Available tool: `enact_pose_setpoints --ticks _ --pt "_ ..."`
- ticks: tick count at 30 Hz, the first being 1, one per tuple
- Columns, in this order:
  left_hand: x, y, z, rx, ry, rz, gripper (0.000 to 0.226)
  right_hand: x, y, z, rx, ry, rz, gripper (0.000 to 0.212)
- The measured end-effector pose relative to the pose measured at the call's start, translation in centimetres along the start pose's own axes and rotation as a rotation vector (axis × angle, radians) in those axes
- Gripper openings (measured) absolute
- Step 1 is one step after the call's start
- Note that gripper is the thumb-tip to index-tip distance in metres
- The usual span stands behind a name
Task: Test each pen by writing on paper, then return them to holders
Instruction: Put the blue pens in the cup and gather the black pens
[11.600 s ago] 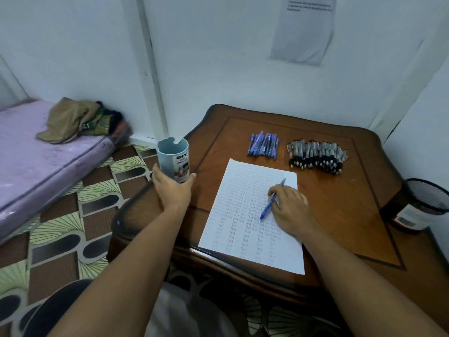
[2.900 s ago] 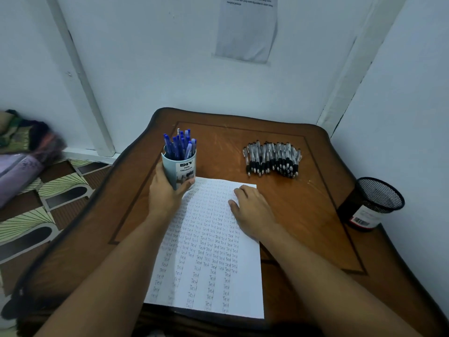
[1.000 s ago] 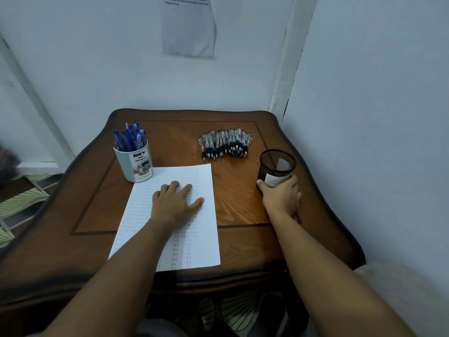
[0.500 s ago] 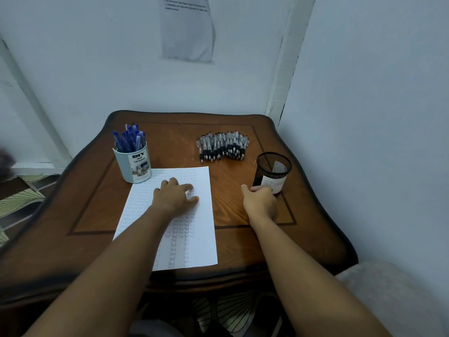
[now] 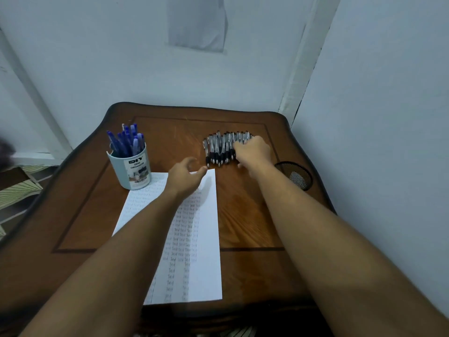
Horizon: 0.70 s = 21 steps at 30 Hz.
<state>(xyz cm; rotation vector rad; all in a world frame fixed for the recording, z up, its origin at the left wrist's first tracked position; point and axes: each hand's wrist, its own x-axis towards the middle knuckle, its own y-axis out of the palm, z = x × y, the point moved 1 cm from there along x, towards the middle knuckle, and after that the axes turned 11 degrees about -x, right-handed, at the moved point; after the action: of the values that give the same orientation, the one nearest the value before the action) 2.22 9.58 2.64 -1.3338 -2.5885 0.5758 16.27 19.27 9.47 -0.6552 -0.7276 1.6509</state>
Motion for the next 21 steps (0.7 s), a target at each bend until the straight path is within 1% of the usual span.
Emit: enact_pose_setpoints --ticks 3,4,7,8,10,11,14,17,21 --pt "2.4 0.9 -0.7 -0.078 -0.052 -0.027 0.067 4.8 -0.3 0.3 -0.142 0.036 0.039 0.029" --pt "3.5 1.2 -0.9 -0.088 -0.07 -0.034 0.071 6.5 -0.1 0.2 -0.204 0.062 0.061 0.036" --pt "6.3 2.4 -1.8 -0.084 -0.107 -0.036 0.076 10.9 0.7 -0.6 -0.367 0.19 0.159 0.071" --pt "7.0 2.8 -2.1 -0.091 -0.112 -0.049 0.076 12.0 1.0 -0.9 -0.399 0.219 0.21 0.078" --pt "8.6 4.0 -2.2 -0.115 -0.11 -0.092 0.076 13.7 1.6 -0.9 -0.427 0.243 0.312 0.086" --pt "9.4 4.6 -2.2 -0.119 -0.106 -0.11 0.077 14.5 1.9 -0.8 -0.441 0.25 0.336 0.09" --pt "10.9 6.5 -1.9 -0.053 -0.09 -0.124 0.081 16.5 2.9 -0.5 -0.489 0.233 0.35 0.105" --pt "11.9 7.5 -2.0 0.043 -0.085 -0.133 0.085 17.6 3.6 -0.7 -0.515 0.215 0.362 0.112" --pt "13.2 7.9 -2.1 0.084 -0.11 -0.136 0.087 18.4 4.4 -1.4 -0.489 0.299 0.327 0.126"
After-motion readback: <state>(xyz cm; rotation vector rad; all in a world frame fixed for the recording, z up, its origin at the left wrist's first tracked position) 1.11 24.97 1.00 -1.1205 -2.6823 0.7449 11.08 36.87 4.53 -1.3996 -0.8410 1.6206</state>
